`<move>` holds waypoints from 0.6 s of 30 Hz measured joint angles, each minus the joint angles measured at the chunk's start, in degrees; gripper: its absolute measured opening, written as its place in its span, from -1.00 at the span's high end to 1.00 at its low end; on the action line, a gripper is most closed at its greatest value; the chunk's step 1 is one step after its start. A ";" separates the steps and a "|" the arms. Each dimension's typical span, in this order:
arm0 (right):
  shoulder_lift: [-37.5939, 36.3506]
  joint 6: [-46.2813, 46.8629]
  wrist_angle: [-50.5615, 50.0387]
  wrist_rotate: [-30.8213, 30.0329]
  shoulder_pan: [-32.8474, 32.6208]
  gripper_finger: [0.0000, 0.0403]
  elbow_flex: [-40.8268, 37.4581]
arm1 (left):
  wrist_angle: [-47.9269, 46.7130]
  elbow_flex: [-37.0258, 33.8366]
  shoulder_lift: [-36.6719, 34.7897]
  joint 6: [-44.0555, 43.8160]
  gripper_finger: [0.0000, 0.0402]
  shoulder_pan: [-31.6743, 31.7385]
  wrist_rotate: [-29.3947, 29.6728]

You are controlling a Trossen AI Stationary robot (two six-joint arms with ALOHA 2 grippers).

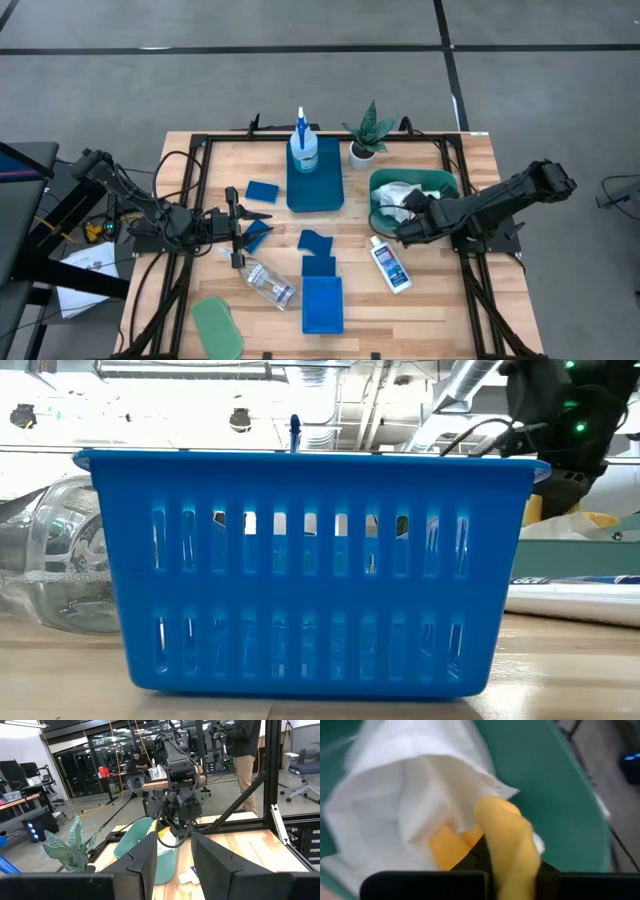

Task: Pick & Place Kitchen Items
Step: Put the yellow microfiber towel into the green bin

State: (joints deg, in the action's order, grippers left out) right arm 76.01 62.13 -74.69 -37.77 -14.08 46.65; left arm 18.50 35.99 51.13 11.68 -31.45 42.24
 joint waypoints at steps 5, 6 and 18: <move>0.00 -2.73 1.07 0.50 1.63 0.97 0.00 | 0.00 0.00 0.00 0.00 0.42 0.00 0.00; 0.00 -2.75 0.87 0.52 1.87 0.97 -0.09 | 0.00 0.00 0.00 0.00 0.42 -0.01 0.00; 0.00 -2.74 0.17 4.93 3.64 0.97 -5.15 | 0.00 0.00 0.00 0.00 0.41 0.00 0.04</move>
State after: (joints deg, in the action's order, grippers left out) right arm 76.01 59.40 -74.51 -32.84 -10.45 41.51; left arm 18.50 35.99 51.13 11.68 -31.45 42.28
